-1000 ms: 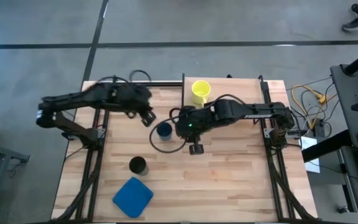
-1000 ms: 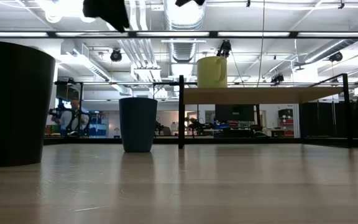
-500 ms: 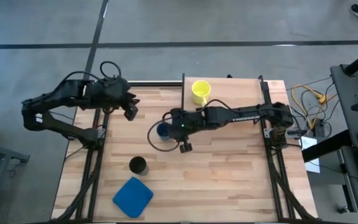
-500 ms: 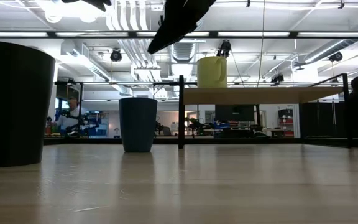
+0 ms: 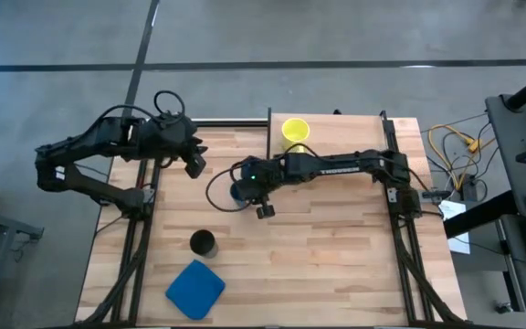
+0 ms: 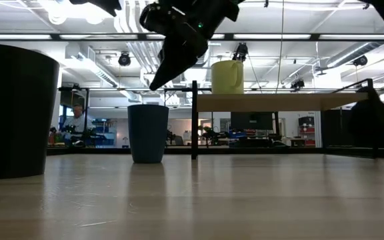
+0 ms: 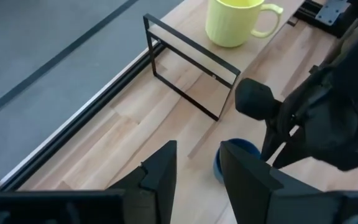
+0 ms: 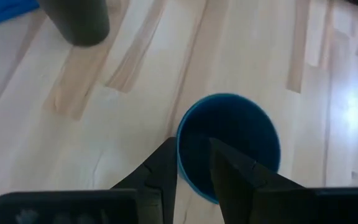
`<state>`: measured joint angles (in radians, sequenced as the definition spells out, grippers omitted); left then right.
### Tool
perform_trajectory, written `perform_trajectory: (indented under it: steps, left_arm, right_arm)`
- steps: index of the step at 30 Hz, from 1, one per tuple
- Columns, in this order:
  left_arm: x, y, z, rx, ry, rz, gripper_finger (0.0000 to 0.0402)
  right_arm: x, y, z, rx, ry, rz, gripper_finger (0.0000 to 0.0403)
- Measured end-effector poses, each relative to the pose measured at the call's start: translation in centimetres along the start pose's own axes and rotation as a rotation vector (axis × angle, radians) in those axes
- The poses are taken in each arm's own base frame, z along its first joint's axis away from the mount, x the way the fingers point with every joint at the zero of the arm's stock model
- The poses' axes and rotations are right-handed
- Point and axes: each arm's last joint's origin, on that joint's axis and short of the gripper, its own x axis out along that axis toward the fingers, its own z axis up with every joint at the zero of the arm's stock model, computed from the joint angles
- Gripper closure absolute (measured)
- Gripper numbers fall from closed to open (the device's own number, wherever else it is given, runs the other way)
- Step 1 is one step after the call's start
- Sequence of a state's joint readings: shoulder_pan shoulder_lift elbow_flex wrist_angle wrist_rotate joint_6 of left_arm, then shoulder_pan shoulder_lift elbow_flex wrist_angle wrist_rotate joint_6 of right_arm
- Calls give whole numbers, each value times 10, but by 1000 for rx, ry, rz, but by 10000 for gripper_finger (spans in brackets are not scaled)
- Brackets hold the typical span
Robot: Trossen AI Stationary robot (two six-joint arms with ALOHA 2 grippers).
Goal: Stack small to large cups/mugs on shelf
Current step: Put the blue cup on the shelf
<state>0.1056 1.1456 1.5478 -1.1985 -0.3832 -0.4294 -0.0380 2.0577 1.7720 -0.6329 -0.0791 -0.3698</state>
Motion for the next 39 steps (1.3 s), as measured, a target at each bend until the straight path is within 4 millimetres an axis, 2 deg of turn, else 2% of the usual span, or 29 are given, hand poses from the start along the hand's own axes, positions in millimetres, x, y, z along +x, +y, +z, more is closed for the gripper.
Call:
perform_trajectory:
  steps: [12, 19, 23, 26, 32, 39]
  left_arm:
    - [-1, 1, -2, 8, 18, 9, 292]
    - [-1, 1, -2, 8, 18, 8, 292]
    - [-1, 1, -2, 9, 19, 8, 292]
    - [-1, 2, -2, 17, 18, 8, 292]
    - [-2, 2, -3, 32, 17, 7, 292]
    - [-3, 2, -3, 29, 13, 6, 292]
  right_arm:
    - [29, -6, 10, -11, 210, 95, 319]
    - [47, -10, 13, -5, 268, 115, 320]
    - [52, -10, 11, 18, 298, 114, 345]
    - [45, -9, 11, 25, 316, 120, 382]
    - [22, -5, 8, 140, 401, 129, 393]
    - [-40, 14, 13, 260, 507, 136, 393]
